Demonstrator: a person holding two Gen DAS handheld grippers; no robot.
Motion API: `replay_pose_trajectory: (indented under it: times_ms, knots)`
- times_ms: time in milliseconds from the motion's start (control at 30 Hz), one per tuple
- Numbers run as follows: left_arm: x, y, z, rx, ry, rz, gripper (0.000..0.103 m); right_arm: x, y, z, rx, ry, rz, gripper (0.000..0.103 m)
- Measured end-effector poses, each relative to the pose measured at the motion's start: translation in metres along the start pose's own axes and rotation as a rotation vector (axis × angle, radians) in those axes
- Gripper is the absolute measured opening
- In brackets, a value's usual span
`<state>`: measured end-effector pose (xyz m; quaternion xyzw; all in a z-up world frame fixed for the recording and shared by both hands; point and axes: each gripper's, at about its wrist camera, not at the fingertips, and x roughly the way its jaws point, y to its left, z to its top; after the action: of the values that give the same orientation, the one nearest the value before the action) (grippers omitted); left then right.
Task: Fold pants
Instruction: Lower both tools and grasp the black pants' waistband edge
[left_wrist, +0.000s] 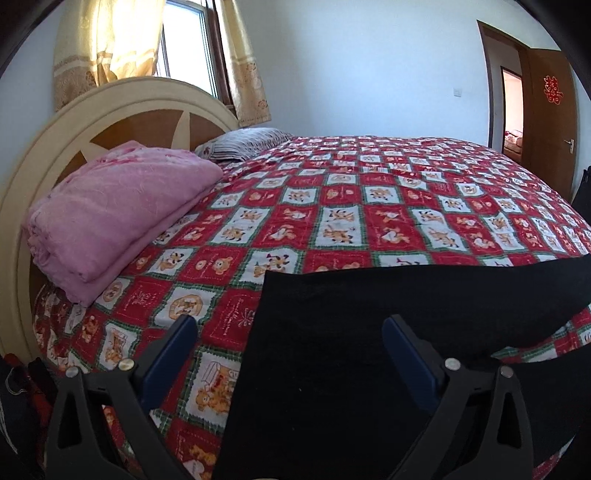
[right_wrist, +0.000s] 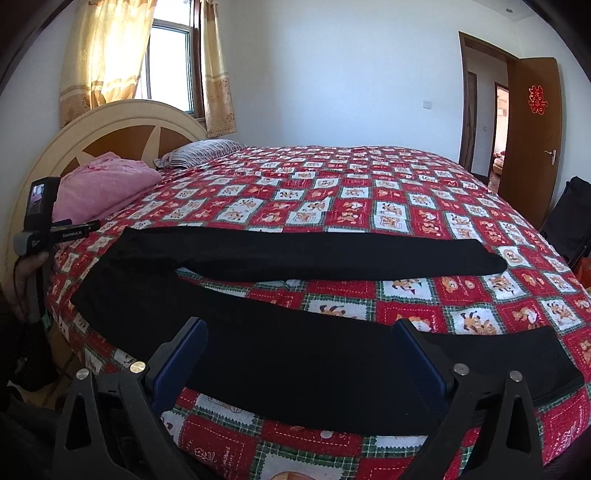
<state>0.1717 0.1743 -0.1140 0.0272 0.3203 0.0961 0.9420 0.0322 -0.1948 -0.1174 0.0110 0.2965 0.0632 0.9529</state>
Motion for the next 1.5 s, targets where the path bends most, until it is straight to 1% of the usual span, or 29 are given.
replay_pose_trajectory:
  times_ms: [67, 133, 233, 267, 367, 400, 433, 467, 500, 533, 633, 667, 767, 800, 833, 900, 933, 1000, 1067, 1133, 1267, 1367, 1433, 1500]
  knots:
    - [0.024, 0.012, 0.004, -0.037, 0.05, -0.049, 0.093, 0.012, 0.0, -0.005, -0.004, 0.041, 0.014, 0.079]
    - [0.048, 0.02, 0.009, -0.068, 0.086, -0.092, 0.09, 0.021, 0.0, -0.009, -0.007, 0.071, 0.013, 0.079]
    - [0.08, 0.023, 0.018, -0.069, 0.133, -0.111, 0.089, 0.029, -0.002, -0.013, -0.009, 0.079, -0.008, 0.079]
    - [0.089, 0.023, 0.021, -0.065, 0.143, -0.114, 0.087, 0.032, -0.005, -0.013, 0.0, 0.084, -0.018, 0.079]
    - [0.118, 0.026, 0.029, -0.054, 0.177, -0.123, 0.086, 0.038, -0.017, -0.012, 0.023, 0.093, -0.046, 0.079]
    - [0.125, 0.027, 0.03, -0.06, 0.188, -0.128, 0.084, 0.04, -0.02, -0.011, 0.023, 0.094, -0.054, 0.078]
    - [0.132, 0.029, 0.031, -0.067, 0.201, -0.138, 0.072, 0.042, -0.024, -0.009, 0.02, 0.097, -0.061, 0.077]
    - [0.138, 0.03, 0.03, -0.071, 0.225, -0.158, 0.06, 0.044, -0.029, -0.007, 0.021, 0.1, -0.062, 0.069]
    - [0.146, 0.032, 0.028, -0.074, 0.253, -0.179, 0.056, 0.048, -0.035, -0.004, 0.026, 0.108, -0.062, 0.063]
    - [0.15, 0.033, 0.025, -0.079, 0.264, -0.191, 0.052, 0.052, -0.044, 0.0, 0.039, 0.124, -0.067, 0.062]
    - [0.155, 0.036, 0.016, -0.088, 0.247, -0.217, 0.052, 0.061, -0.066, 0.011, 0.076, 0.136, -0.09, 0.062]
    - [0.156, 0.037, 0.015, -0.095, 0.24, -0.226, 0.055, 0.064, -0.074, 0.016, 0.087, 0.138, -0.099, 0.06]
    - [0.16, 0.041, 0.016, -0.122, 0.257, -0.252, 0.057, 0.073, -0.094, 0.03, 0.112, 0.148, -0.105, 0.049]
    - [0.161, 0.04, 0.017, -0.112, 0.262, -0.25, 0.058, 0.078, -0.101, 0.035, 0.12, 0.157, -0.111, 0.048]
    - [0.16, 0.039, 0.018, -0.104, 0.262, -0.248, 0.057, 0.082, -0.11, 0.041, 0.129, 0.162, -0.116, 0.048]
    - [0.158, 0.039, 0.021, -0.089, 0.246, -0.253, 0.051, 0.088, -0.128, 0.05, 0.156, 0.163, -0.135, 0.048]
    - [0.157, 0.039, 0.022, -0.086, 0.235, -0.261, 0.041, 0.09, -0.139, 0.055, 0.178, 0.164, -0.144, 0.048]
    - [0.158, 0.043, 0.024, -0.106, 0.216, -0.271, 0.037, 0.096, -0.164, 0.063, 0.235, 0.17, -0.15, 0.048]
    - [0.161, 0.046, 0.023, -0.131, 0.212, -0.291, 0.036, 0.102, -0.188, 0.071, 0.268, 0.172, -0.177, 0.048]
    - [0.164, 0.044, 0.022, -0.124, 0.222, -0.291, 0.036, 0.112, -0.209, 0.078, 0.279, 0.192, -0.203, 0.049]
    - [0.164, 0.042, 0.023, -0.118, 0.225, -0.294, 0.036, 0.133, -0.253, 0.087, 0.335, 0.232, -0.21, 0.05]
    - [0.166, 0.044, 0.023, -0.133, 0.224, -0.308, 0.036, 0.15, -0.282, 0.094, 0.378, 0.249, -0.203, 0.067]
    - [0.166, 0.043, 0.022, -0.133, 0.22, -0.305, 0.036, 0.162, -0.296, 0.098, 0.376, 0.264, -0.208, 0.067]
    - [0.164, 0.042, 0.021, -0.129, 0.213, -0.301, 0.036, 0.18, -0.307, 0.103, 0.348, 0.291, -0.232, 0.067]
